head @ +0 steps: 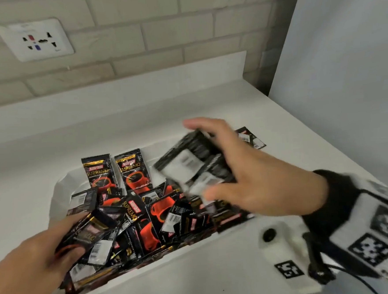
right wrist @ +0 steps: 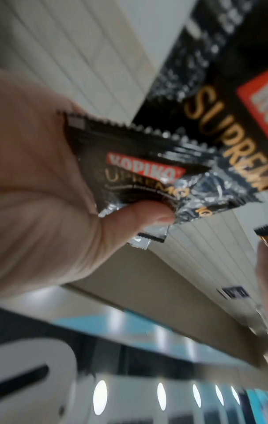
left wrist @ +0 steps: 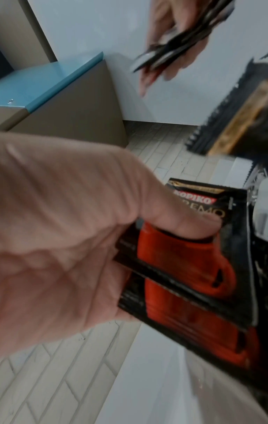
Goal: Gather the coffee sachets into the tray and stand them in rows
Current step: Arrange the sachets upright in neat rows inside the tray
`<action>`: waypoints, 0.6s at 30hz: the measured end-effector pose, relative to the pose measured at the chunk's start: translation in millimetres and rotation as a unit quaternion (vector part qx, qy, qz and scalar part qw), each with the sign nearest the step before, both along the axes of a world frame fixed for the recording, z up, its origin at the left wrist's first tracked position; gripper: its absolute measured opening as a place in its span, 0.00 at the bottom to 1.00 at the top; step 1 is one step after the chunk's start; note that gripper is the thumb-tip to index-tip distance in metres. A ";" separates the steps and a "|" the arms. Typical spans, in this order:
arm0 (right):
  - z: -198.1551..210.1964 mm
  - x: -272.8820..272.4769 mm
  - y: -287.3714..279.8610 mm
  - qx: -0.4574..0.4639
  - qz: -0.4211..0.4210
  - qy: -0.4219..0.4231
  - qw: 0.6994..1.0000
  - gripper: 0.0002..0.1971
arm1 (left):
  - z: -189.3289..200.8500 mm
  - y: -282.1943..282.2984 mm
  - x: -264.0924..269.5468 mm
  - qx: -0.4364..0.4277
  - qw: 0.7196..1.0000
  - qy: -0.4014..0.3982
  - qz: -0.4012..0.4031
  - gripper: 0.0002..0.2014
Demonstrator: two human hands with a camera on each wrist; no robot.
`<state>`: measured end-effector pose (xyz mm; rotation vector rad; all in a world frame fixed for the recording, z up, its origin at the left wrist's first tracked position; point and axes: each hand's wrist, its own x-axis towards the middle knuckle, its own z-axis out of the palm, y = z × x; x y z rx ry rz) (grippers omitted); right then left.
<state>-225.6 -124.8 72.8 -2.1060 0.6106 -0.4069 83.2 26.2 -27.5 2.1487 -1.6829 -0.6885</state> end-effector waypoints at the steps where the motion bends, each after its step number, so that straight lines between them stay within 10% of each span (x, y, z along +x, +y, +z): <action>1: 3.1 13.7 4.8 -0.027 0.032 0.012 0.999 0.41 | 8.1 -5.2 -11.3 -0.014 1.000 0.002 0.007 0.19; 6: -5.9 78.3 21.7 -0.156 0.098 0.001 0.983 0.39 | -14.0 -3.7 8.3 0.012 1.000 0.002 0.028 0.42; 10: -32.2 102.1 26.2 -0.213 0.140 0.086 0.963 0.29 | -4.0 2.1 0.5 -0.008 0.999 0.034 0.028 0.18; 18: -71.9 99.3 34.6 -0.210 0.180 0.261 0.925 0.20 | -6.8 -5.1 -4.9 -0.047 0.999 0.001 0.002 0.35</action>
